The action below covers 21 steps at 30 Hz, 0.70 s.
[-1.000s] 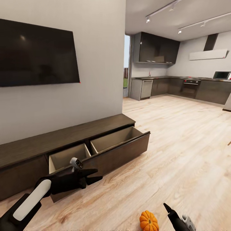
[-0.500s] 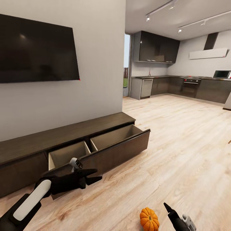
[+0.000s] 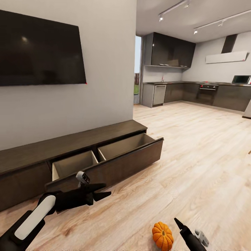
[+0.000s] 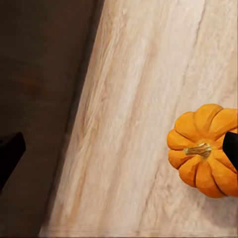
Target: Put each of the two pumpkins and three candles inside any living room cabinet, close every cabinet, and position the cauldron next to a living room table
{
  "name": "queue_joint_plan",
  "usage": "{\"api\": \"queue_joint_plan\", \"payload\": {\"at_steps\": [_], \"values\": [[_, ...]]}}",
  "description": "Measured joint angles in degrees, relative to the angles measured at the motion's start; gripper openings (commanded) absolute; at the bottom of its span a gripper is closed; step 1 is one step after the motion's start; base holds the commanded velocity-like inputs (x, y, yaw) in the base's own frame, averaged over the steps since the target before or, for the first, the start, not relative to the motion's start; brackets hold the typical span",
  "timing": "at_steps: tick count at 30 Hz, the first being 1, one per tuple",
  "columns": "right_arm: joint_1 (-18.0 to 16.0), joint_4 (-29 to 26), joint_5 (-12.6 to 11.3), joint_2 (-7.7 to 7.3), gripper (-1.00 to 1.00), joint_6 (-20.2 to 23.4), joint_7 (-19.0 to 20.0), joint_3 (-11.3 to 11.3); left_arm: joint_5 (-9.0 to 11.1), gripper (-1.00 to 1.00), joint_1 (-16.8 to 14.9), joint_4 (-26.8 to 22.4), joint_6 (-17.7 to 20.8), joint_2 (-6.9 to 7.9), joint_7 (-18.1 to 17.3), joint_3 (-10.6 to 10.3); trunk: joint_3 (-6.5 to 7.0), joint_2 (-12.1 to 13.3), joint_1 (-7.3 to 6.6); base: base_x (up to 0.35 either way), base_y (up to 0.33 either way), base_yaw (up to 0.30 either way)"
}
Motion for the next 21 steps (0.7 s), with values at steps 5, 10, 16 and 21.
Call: {"api": "queue_joint_plan", "payload": {"at_steps": [5,10,16,21], "values": [[0.0,-0.18,-0.02,-0.07,1.0,5.54,2.88,3.57,-0.05,1.0,0.0,0.02,0.0,0.0,-0.01,0.12,-0.9,-2.01,1.1,0.0,0.0,0.0],[-0.1,-0.25,-0.01,-0.52,1.0,12.79,1.77,3.63,-0.07,1.0,0.0,0.67,0.0,0.0,-0.02,0.16,-1.88,-3.24,1.81,0.0,0.0,0.0],[-0.66,-8.56,-0.77,-1.54,1.0,16.2,-15.8,3.39,-0.15,1.0,0.0,1.34,-0.01,0.07,-0.08,0.32,-3.21,-3.32,1.97,0.0,0.0,0.0],[-0.68,-13.65,-0.96,-1.44,1.0,17.03,-23.48,3.22,-0.15,1.0,0.0,2.36,0.0,0.02,-0.1,0.43,-4.32,-3.39,2.1,0.0,0.0,0.0]]}}
